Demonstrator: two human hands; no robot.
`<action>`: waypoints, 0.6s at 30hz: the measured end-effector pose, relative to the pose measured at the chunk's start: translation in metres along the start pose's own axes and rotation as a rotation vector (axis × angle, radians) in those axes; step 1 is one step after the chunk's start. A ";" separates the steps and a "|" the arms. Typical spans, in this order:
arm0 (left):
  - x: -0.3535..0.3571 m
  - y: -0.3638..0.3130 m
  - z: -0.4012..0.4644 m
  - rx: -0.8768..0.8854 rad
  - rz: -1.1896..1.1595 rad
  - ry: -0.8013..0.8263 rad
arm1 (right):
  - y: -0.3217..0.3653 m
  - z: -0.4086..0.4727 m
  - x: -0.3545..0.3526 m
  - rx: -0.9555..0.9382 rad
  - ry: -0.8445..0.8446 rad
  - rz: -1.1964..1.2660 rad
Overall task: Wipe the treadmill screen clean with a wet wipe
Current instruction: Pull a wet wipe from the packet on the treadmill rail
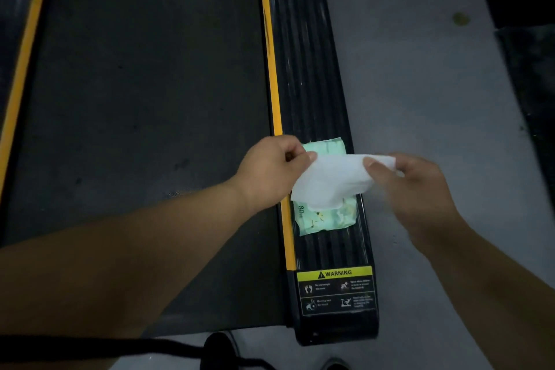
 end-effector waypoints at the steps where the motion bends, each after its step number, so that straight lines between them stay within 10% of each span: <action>1: 0.000 -0.001 0.000 -0.047 -0.059 -0.010 | 0.000 0.000 0.000 0.097 -0.022 0.093; 6: 0.006 -0.005 -0.004 -0.220 -0.238 -0.048 | 0.004 -0.007 0.008 0.188 0.024 0.183; 14: 0.023 -0.042 -0.032 -0.348 -0.486 0.107 | 0.029 -0.043 0.020 -0.271 -0.104 -0.167; 18: 0.021 -0.048 -0.034 -0.378 -0.522 0.123 | 0.025 -0.053 0.028 0.040 0.087 0.232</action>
Point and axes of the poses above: each hand's wrist, its own z-axis towards the middle knuckle, its own x-axis out of the palm, y = z × x, the point moved 5 cm from there along z, towards the middle knuckle, and after that the axes turned 13 degrees about -y, right-handed, at the moved point
